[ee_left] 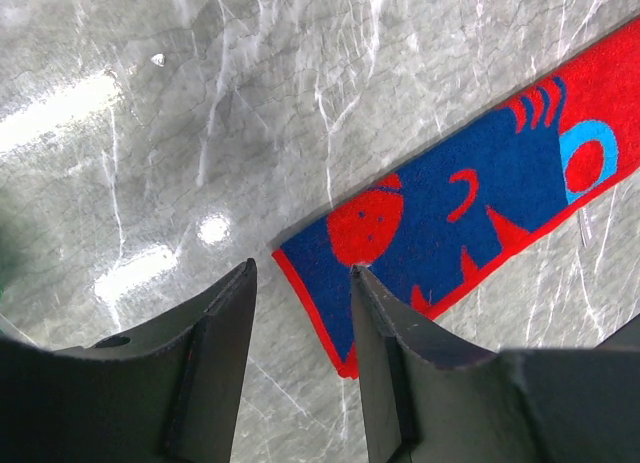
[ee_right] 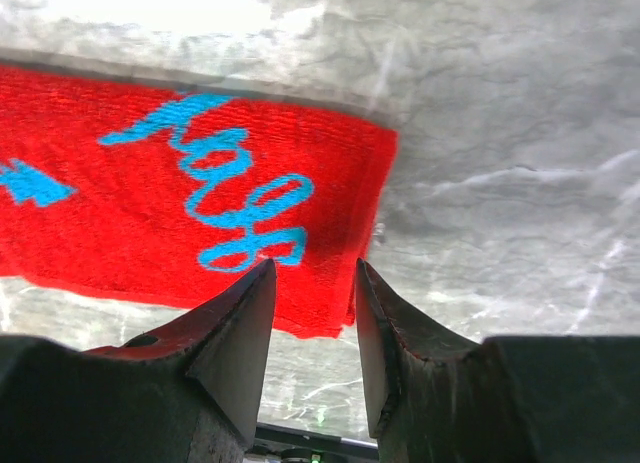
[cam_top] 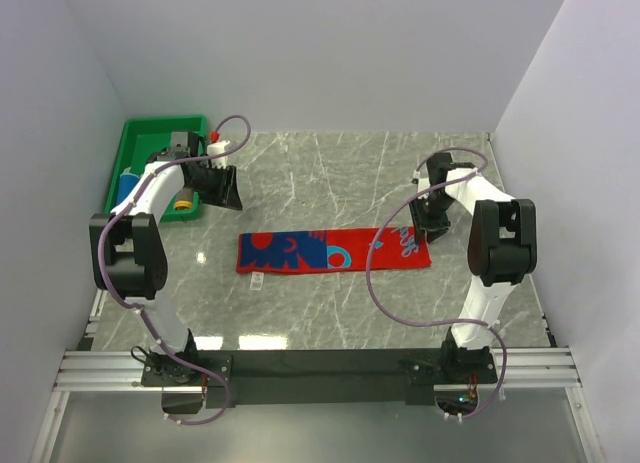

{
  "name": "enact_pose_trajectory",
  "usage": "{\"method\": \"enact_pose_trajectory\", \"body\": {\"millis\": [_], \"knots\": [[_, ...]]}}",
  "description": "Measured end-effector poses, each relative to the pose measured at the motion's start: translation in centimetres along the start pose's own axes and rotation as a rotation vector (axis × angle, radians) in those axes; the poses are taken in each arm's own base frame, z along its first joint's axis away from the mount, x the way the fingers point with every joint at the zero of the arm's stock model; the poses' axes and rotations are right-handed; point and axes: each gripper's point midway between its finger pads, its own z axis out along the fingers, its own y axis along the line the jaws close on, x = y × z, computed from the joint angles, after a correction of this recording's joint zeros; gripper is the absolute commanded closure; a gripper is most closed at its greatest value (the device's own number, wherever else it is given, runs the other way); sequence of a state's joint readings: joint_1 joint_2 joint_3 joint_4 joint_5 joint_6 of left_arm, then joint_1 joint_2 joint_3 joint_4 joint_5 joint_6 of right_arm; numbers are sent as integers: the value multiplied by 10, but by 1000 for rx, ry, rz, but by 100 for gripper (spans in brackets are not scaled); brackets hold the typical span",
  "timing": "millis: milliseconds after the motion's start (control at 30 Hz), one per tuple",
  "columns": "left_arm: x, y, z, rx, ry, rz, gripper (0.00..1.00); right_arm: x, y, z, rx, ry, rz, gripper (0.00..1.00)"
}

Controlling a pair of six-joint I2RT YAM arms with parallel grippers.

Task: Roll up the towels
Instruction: Fold the towel

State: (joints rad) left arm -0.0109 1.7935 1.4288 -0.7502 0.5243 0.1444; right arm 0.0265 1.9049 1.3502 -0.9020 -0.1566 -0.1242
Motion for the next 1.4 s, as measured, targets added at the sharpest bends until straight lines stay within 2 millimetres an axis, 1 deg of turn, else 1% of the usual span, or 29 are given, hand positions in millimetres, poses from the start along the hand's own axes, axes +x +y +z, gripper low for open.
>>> {"method": "enact_pose_trajectory", "body": {"millis": [233, 433, 533, 567, 667, 700, 733, 767, 933, 1000, 1067, 1133, 1200, 1233, 1300, 1400], "knots": [[0, -1, -2, 0, 0, 0, 52, 0, -11, 1, 64, -2, 1, 55], [0, -3, -5, 0, -1, 2, 51, 11, -14, 18, 72, 36, 5, 57], [0, -4, -6, 1, -3, 2, 51, 11, -13, 19, 74, 38, 1, 61], [0, -3, -6, 1, -2, 2, 51, 11, -12, 19, 75, 38, -1, 63], [0, -4, -6, 0, -4, 3, 51, 11, -9, 20, 78, 40, -15, 77], [-1, -3, -6, 0, -5, 3, 51, 11, -8, 20, 75, 41, -16, 90], [-1, -3, -6, 0, -5, 3, 51, 11, -6, 21, 71, 41, -20, 97], [-1, -3, -6, -1, -7, 3, 51, 11, -6, 21, 71, 42, -15, 100], [-6, -5, -10, -6, -31, 13, 49, 12, -9, 19, 49, 43, 16, 100], [-8, -7, -15, -7, -54, 23, 47, 12, -18, 16, 46, 40, 38, 100], [-10, -11, -20, -4, -76, 34, 47, 11, -33, 8, 53, 39, 67, 100], [-14, -15, -26, 5, -97, 46, 47, 4, -45, -4, 58, 18, 81, 100], [-17, -19, -29, 16, -114, 56, 50, -8, -53, -19, 63, -26, 80, 100], [-19, -21, -30, 22, -120, 60, 50, -12, -53, -25, 59, -42, 73, 100], [-19, -23, -31, 35, -124, 64, 51, -20, -44, -39, 38, -75, 41, 100], [-19, -26, -31, 50, -126, 64, 51, -23, -19, -51, -13, -95, -16, 100]]}}
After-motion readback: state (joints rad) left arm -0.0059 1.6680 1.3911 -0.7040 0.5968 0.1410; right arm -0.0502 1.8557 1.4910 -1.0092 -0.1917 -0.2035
